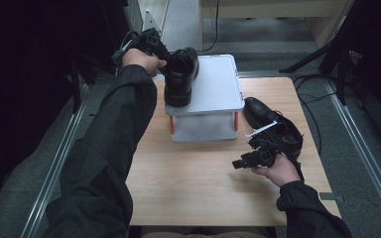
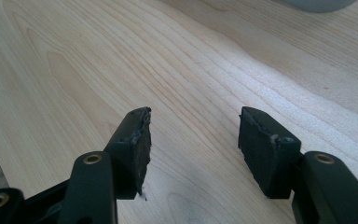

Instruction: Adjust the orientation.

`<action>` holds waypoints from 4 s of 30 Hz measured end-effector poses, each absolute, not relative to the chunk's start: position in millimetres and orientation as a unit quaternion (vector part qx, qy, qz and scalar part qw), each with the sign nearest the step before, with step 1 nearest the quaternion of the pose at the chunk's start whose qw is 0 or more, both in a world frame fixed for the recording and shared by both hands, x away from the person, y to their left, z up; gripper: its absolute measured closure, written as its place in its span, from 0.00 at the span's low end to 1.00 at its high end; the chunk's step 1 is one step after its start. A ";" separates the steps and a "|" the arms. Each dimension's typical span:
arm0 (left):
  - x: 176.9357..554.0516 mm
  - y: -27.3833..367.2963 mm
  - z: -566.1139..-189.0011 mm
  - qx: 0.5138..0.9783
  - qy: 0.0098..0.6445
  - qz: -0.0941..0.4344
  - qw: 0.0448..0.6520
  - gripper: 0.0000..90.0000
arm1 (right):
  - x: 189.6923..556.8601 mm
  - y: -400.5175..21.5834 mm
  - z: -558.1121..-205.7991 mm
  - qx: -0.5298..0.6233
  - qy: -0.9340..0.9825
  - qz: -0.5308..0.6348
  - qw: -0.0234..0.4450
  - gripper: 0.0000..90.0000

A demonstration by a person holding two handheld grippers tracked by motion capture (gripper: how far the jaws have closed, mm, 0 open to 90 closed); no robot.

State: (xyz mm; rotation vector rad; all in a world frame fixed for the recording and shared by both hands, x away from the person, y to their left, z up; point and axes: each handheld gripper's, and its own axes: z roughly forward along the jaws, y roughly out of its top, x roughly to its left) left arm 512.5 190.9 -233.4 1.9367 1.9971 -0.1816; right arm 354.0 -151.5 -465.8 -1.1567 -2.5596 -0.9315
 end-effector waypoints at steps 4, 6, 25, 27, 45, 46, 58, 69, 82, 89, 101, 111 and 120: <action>507.8 186.4 -239.2 0.685 0.703 -0.078 0.176 0.79 | 354.3 -151.2 -466.1 -0.389 -0.862 -0.312 0.091 0.50; 507.1 186.5 -240.5 0.688 0.700 -0.080 0.175 0.79 | 354.2 -151.3 -466.1 -0.389 -0.862 -0.312 0.091 0.50; 500.4 189.1 -251.7 0.700 0.688 -0.076 0.175 0.72 | 355.2 -149.7 -466.4 -0.389 -0.862 -0.311 0.090 0.50; 499.5 189.0 -251.3 0.707 0.681 -0.076 0.177 0.71 | 355.4 -150.4 -466.3 -0.390 -0.861 -0.313 0.090 0.50; 480.4 213.6 -209.4 0.712 0.661 -0.063 0.227 0.61 | 355.7 -151.5 -466.3 -0.391 -0.862 -0.311 0.087 0.50; 479.0 216.7 -208.6 0.712 0.662 -0.060 0.227 0.61 | 355.7 -151.9 -466.2 -0.393 -0.861 -0.311 0.087 0.50; 459.7 253.5 -228.9 0.712 0.656 -0.063 0.242 0.59 | 359.6 -149.6 -465.3 -0.391 -0.861 -0.314 0.086 0.50; 432.2 274.5 -264.4 0.706 0.657 -0.072 0.254 0.57 | 363.3 -144.1 -465.7 -0.385 -0.864 -0.313 0.086 0.50; 388.1 282.0 -306.7 0.714 0.640 -0.082 0.271 0.54 | 364.4 -140.9 -466.5 -0.381 -0.868 -0.307 0.085 0.50; 363.7 270.1 -330.5 0.723 0.627 -0.097 0.275 0.53 | 363.0 -136.0 -468.0 -0.376 -0.873 -0.298 0.086 0.50; 334.3 260.7 -371.5 0.739 0.610 -0.097 0.271 0.52 | 362.6 -136.1 -468.1 -0.375 -0.874 -0.297 0.085 0.50; 318.4 269.2 -400.7 0.745 0.604 -0.086 0.269 0.54 | 363.6 -138.0 -467.6 -0.376 -0.872 -0.301 0.085 0.50; 311.7 278.2 -418.0 0.745 0.601 -0.078 0.279 0.54 | 364.2 -138.7 -467.0 -0.379 -0.871 -0.302 0.086 0.50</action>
